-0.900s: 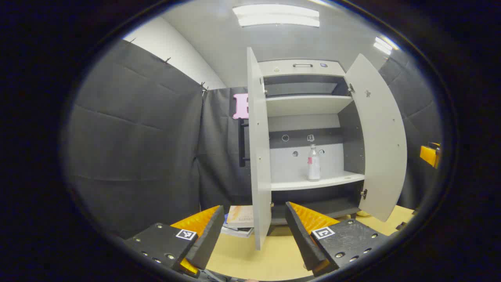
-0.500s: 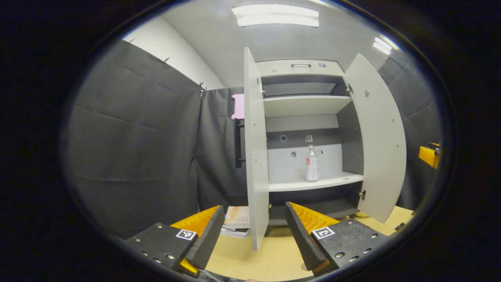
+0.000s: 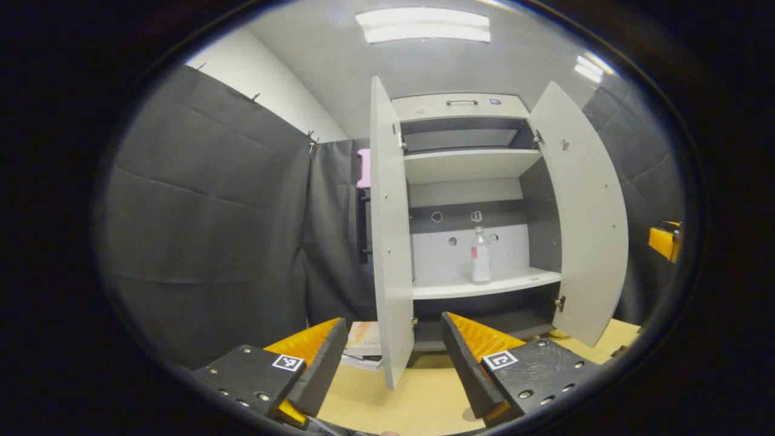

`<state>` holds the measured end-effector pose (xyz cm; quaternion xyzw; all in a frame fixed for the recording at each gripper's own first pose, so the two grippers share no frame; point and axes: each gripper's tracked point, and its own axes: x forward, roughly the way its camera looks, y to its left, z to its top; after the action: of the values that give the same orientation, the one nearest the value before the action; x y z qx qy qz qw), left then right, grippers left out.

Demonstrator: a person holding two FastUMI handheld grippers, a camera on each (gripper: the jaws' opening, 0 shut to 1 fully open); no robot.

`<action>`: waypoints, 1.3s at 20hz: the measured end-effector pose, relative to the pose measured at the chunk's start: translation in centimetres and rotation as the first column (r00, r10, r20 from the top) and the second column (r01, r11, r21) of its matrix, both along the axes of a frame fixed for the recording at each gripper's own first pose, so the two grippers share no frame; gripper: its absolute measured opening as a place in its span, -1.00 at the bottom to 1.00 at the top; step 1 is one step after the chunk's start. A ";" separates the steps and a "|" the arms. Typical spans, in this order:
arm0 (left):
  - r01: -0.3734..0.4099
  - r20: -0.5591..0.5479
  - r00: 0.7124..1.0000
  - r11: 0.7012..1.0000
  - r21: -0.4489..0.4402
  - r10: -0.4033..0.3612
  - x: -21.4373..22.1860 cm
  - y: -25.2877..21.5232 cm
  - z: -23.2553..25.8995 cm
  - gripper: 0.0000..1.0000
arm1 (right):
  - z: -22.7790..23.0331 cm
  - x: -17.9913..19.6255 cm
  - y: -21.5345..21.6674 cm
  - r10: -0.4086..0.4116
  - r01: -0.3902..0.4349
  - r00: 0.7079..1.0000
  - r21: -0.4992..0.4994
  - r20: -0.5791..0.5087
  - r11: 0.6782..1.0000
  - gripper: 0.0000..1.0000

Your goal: Grasp the bottle in the cabinet with the left hand and place it on the coaster, then close the right door with the right hand and the left door with the left hand.

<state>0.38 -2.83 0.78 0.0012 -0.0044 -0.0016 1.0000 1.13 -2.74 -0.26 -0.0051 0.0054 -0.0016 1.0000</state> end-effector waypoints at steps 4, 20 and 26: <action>0.011 0.026 1.000 1.000 -0.017 -0.011 0.6 -2.3 1.4 0.97 | -0.8 0.0 -1.2 0.023 -0.023 1.000 0.002 -0.013 1.000 0.96; 0.185 0.113 0.977 0.982 -0.032 -0.181 15.1 -14.0 6.3 0.97 | -3.4 0.2 -5.7 -0.032 0.031 0.999 -0.013 -0.036 0.999 0.96; 0.261 0.108 0.961 0.964 -0.051 -0.255 21.7 -17.3 5.7 0.97 | -3.2 1.6 -4.5 -0.049 0.048 0.999 -0.029 -0.015 0.998 0.96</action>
<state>22.11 -20.16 6.50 -0.0319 -0.0548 -0.1318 0.9893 2.75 -7.29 -3.48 -0.0192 0.0133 -0.0258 0.9994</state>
